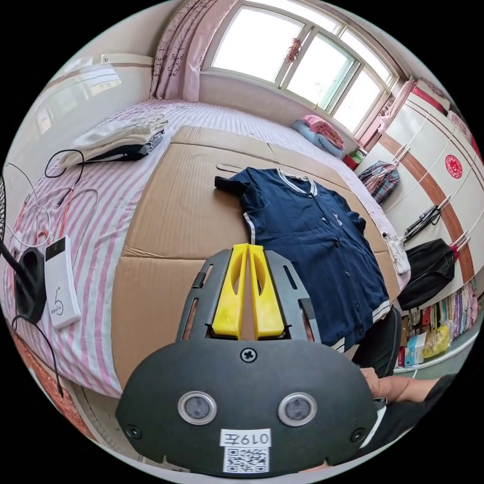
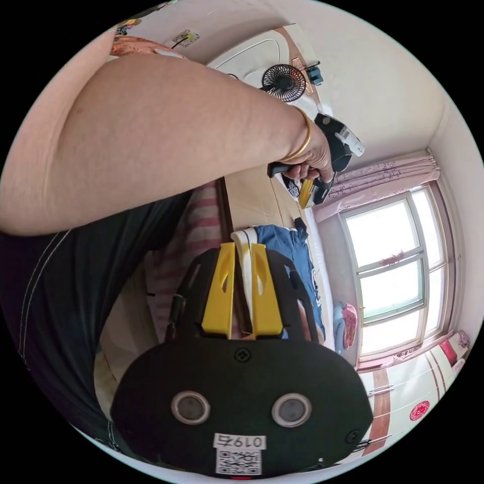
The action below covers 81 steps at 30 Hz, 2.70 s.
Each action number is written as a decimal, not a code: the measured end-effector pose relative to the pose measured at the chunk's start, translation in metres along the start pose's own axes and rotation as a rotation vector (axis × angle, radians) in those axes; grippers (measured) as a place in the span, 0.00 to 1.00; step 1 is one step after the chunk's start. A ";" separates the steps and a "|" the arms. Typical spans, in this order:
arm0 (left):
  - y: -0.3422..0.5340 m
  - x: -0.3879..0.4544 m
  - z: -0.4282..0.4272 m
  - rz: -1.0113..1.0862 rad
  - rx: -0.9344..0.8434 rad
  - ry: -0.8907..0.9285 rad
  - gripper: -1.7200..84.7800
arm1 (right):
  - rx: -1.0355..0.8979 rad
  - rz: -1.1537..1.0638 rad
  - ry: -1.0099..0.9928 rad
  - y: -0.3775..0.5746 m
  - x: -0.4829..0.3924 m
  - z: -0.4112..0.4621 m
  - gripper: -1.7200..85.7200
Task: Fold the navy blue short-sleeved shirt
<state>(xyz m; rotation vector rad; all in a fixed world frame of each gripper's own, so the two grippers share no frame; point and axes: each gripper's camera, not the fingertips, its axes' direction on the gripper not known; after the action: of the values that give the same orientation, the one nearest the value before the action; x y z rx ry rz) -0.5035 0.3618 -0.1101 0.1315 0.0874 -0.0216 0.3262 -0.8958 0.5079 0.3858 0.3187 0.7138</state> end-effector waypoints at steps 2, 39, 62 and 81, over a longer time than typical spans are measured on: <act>-0.014 -0.006 0.011 0.006 -0.036 -0.013 0.04 | 0.016 0.036 -0.021 0.009 0.000 -0.001 0.04; -0.165 -0.005 0.147 0.059 -0.061 0.086 0.03 | 0.080 0.254 -0.154 0.011 0.066 -0.078 0.01; -0.104 0.111 0.172 0.011 -0.141 0.098 0.09 | 0.088 0.205 -0.301 -0.077 0.191 -0.238 0.14; 0.147 0.564 0.076 0.767 0.528 0.082 0.03 | -0.055 0.981 -0.073 0.128 0.545 -0.506 0.02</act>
<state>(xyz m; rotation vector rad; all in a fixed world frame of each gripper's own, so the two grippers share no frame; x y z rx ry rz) 0.0685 0.4891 -0.0661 0.6863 0.1069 0.7317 0.4354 -0.3168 0.0359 0.5125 0.0162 1.6587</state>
